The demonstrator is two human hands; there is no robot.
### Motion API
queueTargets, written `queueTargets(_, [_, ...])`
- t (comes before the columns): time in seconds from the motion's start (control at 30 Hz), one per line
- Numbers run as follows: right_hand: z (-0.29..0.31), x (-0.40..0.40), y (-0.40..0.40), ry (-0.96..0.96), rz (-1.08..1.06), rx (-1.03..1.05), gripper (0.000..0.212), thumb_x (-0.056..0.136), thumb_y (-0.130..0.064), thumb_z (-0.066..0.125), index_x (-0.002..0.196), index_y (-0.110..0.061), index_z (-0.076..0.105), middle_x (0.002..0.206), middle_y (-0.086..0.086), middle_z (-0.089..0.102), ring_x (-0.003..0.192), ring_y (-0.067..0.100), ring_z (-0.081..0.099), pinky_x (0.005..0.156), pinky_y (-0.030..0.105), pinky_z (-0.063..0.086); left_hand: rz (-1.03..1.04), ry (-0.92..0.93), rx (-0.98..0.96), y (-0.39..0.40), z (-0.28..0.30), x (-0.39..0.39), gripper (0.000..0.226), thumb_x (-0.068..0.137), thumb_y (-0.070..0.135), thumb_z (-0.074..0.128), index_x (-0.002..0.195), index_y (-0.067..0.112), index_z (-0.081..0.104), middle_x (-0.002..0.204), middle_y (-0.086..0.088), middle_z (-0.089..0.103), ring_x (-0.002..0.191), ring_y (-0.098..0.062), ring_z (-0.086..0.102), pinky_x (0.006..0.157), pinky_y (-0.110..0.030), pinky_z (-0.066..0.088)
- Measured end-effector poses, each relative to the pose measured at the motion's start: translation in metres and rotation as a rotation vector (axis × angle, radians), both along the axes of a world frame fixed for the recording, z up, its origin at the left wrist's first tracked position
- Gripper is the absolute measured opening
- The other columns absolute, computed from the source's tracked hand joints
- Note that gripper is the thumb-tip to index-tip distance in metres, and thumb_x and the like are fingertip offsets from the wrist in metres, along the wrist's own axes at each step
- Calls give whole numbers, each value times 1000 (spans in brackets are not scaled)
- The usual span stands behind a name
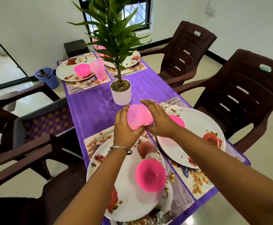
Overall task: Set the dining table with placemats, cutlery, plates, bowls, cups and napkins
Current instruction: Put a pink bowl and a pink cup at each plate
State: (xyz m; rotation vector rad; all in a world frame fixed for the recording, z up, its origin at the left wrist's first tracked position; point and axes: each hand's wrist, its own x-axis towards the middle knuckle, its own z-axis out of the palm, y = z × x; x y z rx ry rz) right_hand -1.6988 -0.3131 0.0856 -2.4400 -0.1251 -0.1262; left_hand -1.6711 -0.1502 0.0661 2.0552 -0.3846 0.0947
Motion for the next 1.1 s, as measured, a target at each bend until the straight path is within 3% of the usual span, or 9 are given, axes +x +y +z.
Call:
queueTargets(0.13, [18, -53, -7, -18, 79, 127, 105, 69, -28, 82, 151, -16, 18, 147, 6, 36, 128, 14, 43, 104, 30, 40, -69, -15, -106, -7, 25, -44, 99, 60, 36, 84, 145, 23, 35, 139, 4, 46, 123, -11, 48, 97, -32, 47])
queueTargets(0.27, [27, -106, -13, -104, -61, 227, 105, 65, -52, 75, 149, -21, 20, 131, -2, 48, 112, 12, 55, 87, 20, 47, -192, -5, -207, -17, 39, -94, 92, 67, 46, 77, 144, 26, 33, 134, 7, 50, 116, -6, 54, 84, -14, 49])
queueTargets(0.4, [10, -161, -21, -116, -190, 256, 103, 63, -37, 87, 145, -23, 27, 128, -3, 51, 109, 9, 55, 80, 3, 38, -231, 45, -105, -19, 23, -128, 75, 81, 59, 59, 143, 25, 35, 132, 3, 54, 117, -14, 56, 88, -37, 53])
queueTargets(0.57, [-39, -219, -21, 14, -318, 276, 103, 61, -30, 89, 145, -19, 29, 132, -1, 49, 111, 14, 53, 85, 27, 45, -162, -13, 180, -8, -24, -161, 57, 93, 49, 40, 132, 8, 50, 118, -9, 61, 109, -27, 57, 95, -46, 45])
queueTargets(0.67, [-62, -239, -14, 75, -338, 300, 100, 62, -27, 88, 142, -19, 30, 128, -2, 47, 114, 18, 51, 90, 30, 43, -135, -41, 360, 1, -37, -181, 58, 94, 43, 32, 138, 8, 45, 140, -13, 49, 132, -30, 41, 116, -43, 26])
queueTargets(0.73, [-72, -247, -8, 105, -338, 309, 98, 62, -26, 88, 140, -19, 30, 129, 0, 47, 113, 16, 48, 89, 27, 40, -111, -2, 485, 7, -42, -194, 53, 98, 33, 37, 145, 9, 35, 152, -14, 33, 143, -30, 23, 119, -38, 10])
queueTargets(0.87, [-81, -257, 2, 133, -349, 324, 97, 62, -25, 88, 140, -19, 31, 125, -2, 45, 112, 15, 47, 86, 24, 39, -69, 64, 660, 19, -52, -213, 56, 98, 29, 40, 151, 18, 22, 160, -9, 13, 148, -31, 1, 118, -43, 9])
queueTargets(1.0, [-86, -266, 4, 134, -373, 341, 95, 64, -22, 87, 140, -22, 30, 120, -3, 44, 114, 20, 48, 84, 28, 45, -47, 112, 710, 25, -55, -229, 57, 98, 30, 41, 151, 20, 21, 161, -8, 9, 148, -32, -3, 118, -48, 9])
queueTargets(1.1, [-84, -274, 5, 145, -358, 276, 101, 66, -27, 86, 146, -21, 24, 133, 4, 42, 122, 23, 45, 93, 34, 45, -19, 121, 710, 30, -57, -239, 58, 96, 30, 43, 150, 21, 22, 160, -8, 10, 148, -32, -1, 117, -49, 9])
